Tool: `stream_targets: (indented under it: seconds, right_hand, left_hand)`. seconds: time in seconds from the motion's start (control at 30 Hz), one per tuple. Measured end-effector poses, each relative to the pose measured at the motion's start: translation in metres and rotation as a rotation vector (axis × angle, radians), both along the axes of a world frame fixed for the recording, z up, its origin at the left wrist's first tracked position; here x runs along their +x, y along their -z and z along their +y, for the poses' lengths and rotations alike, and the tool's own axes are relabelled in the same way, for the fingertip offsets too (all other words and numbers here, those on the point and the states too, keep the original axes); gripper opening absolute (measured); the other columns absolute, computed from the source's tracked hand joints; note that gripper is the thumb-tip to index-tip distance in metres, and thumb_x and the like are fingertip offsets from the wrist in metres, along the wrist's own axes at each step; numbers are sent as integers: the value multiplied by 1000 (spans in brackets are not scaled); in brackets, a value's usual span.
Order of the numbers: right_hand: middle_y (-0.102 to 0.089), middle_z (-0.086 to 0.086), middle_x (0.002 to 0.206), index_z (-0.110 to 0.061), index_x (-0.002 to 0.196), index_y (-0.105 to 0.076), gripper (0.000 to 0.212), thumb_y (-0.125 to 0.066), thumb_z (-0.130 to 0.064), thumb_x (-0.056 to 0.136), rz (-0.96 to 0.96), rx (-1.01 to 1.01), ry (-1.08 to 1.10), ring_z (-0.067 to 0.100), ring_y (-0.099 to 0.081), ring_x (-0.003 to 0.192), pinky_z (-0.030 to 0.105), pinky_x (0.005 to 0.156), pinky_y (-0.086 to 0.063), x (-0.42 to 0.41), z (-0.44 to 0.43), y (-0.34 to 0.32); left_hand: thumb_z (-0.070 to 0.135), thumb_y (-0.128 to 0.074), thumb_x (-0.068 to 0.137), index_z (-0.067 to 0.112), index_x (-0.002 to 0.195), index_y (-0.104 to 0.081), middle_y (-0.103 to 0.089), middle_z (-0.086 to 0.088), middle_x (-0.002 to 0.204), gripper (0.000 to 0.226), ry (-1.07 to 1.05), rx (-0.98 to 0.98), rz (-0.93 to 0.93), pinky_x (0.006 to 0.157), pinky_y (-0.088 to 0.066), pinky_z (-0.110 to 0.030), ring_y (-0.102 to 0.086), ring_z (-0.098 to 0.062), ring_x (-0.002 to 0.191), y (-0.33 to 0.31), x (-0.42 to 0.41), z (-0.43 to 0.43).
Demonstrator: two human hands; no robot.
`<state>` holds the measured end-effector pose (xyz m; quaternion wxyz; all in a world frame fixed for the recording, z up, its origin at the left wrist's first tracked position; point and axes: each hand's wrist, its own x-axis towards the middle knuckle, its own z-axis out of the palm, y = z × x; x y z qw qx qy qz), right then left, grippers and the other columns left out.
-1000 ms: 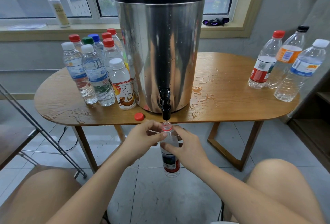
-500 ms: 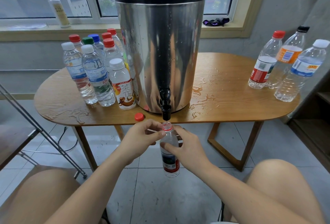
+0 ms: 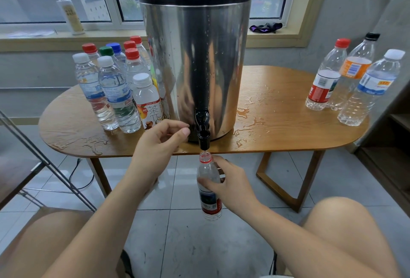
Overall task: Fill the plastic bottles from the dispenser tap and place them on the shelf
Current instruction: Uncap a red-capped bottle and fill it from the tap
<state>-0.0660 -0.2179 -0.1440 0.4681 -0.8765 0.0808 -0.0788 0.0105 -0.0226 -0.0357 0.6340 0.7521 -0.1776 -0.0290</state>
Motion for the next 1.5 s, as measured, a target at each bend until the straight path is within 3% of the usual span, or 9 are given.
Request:
stream_targets:
  seconds: [0.23,0.33,0.43,0.63,0.87,1.23,1.5]
  right_hand:
    - [-67,-19,135,-45,145,-55,63,-82,-54,90,4,-16,-2,8,-61,122,34,100,-59,0,-1,2]
    - [-67,-20,131,-46,143,-56,60,-83,-52,90,-1,-3,6,7,-62,119,28,96,-59,1,-1,3]
    - [-67,-22,130,-47,142,-57,59,-83,-52,89,-10,-4,10,7,-63,119,31,97,-61,2,-2,4]
    - [-67,-20,134,-46,145,-56,62,-83,-53,89,7,3,4,10,-63,122,39,99,-63,2,-1,4]
    - [-67,-19,135,-45,144,-56,62,-84,-50,89,21,5,18,11,-64,123,43,101,-63,4,0,4]
    - [-66,-17,140,-42,147,-55,64,-83,-50,90,44,5,23,14,-63,128,45,104,-61,4,1,0]
    - [-66,-17,139,-43,147,-55,64,-83,-49,90,47,9,26,13,-64,127,44,103,-61,3,1,-1]
  left_hand:
    - [41,-73,102,30,107,-81,-82,4,102,14,-15,-6,-3,89,-58,-35,-77,-16,102,-12,1,-17]
    - [41,-75,101,30,107,-81,-81,5,96,14,-16,-7,11,81,-53,-28,-73,-7,88,-13,3,-22]
    - [40,-76,100,28,106,-81,-80,6,92,14,-28,-3,5,74,-49,-22,-64,2,75,-14,4,-26]
    - [37,-74,102,27,107,-81,-78,11,87,13,-39,27,-27,65,-48,-12,-65,5,73,-14,5,-29]
    - [38,-72,103,26,106,-81,-78,13,85,15,-55,45,-20,72,-48,-19,-69,6,77,-17,6,-33]
    - [43,-74,102,29,101,-82,-81,6,89,17,-73,55,-24,82,-53,-30,-72,-6,86,-14,10,-37]
    - [33,-76,102,25,100,-82,-78,13,81,10,-71,47,-133,63,-45,-11,-65,3,68,-16,7,-36]
